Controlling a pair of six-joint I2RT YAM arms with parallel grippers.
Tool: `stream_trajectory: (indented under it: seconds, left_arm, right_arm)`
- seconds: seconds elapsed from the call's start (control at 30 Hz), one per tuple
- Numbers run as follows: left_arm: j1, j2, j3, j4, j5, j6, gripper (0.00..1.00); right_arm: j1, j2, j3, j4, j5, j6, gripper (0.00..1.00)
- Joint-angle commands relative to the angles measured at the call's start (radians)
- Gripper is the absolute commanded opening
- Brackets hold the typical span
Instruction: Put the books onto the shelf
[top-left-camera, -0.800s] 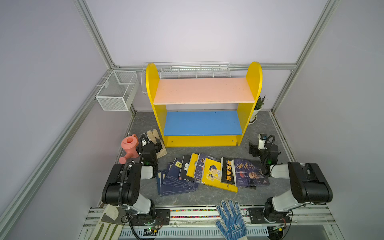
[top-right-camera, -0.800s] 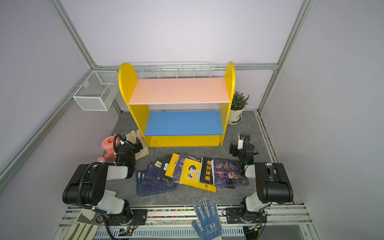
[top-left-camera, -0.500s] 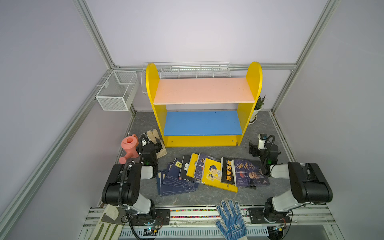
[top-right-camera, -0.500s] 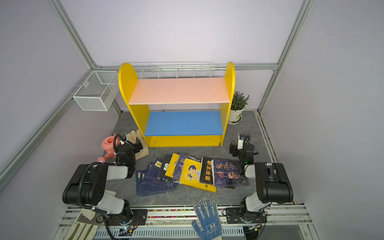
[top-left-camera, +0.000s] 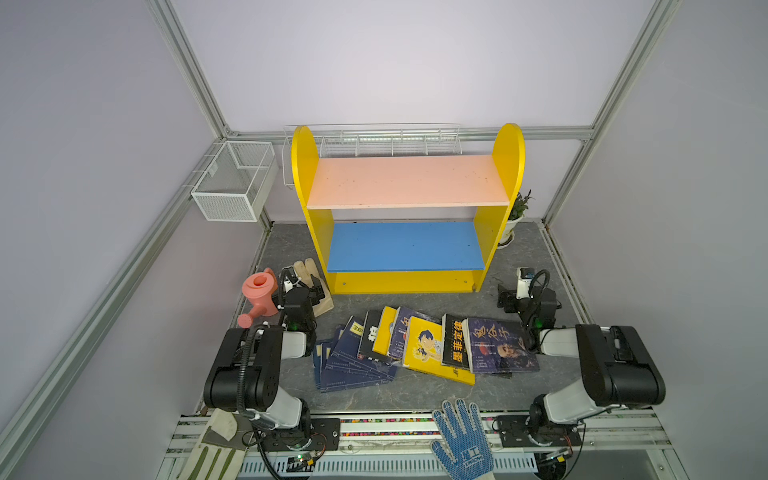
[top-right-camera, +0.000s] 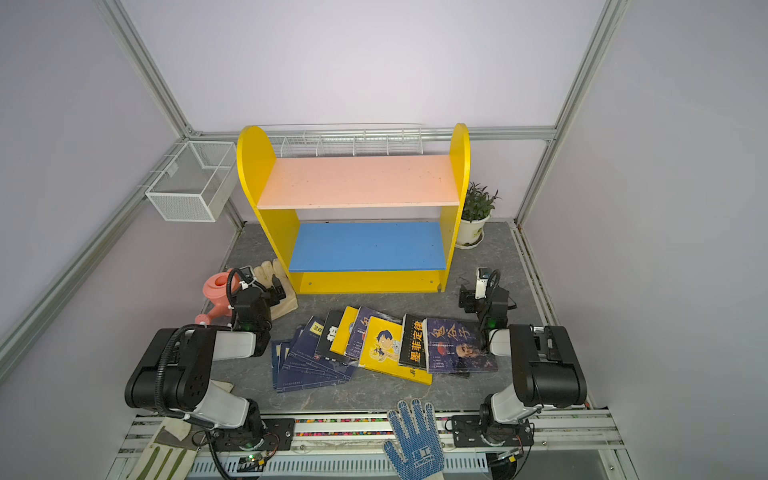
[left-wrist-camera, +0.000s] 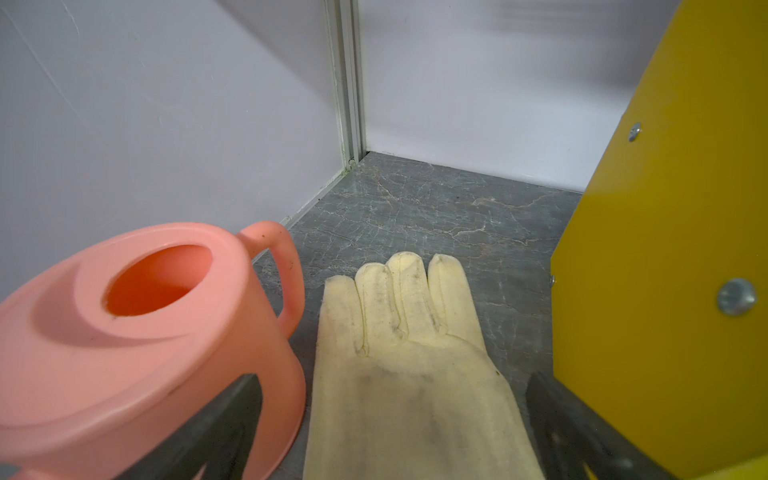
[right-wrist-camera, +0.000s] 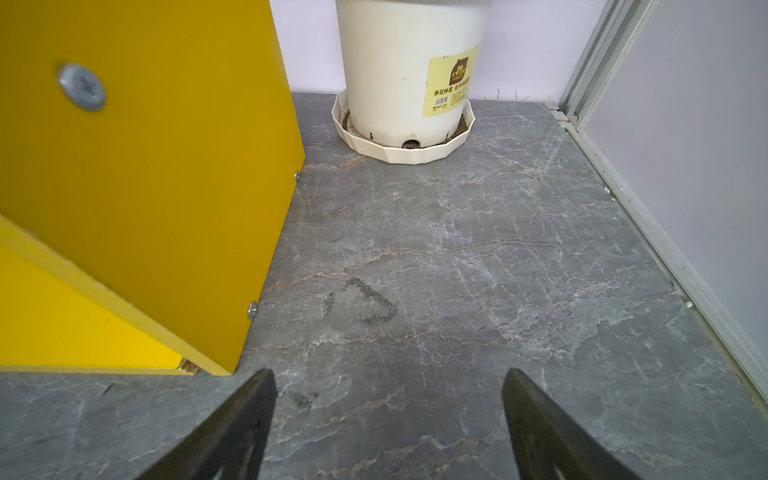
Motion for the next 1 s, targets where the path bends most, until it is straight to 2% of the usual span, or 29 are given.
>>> stream_trajectory:
  seconds: [0.0,0.97]
  left_arm:
    - [0.002,0.011,-0.007,0.02,0.004,0.016,1.0]
    - [0.002,0.011,-0.007,0.019,0.004,0.016,1.0]
  right_arm:
    - [0.004,-0.004,0.013,0.005,-0.002,0.002,0.88]
    - [-0.004,-0.006,0.01,0.009,-0.01,0.003,0.88]
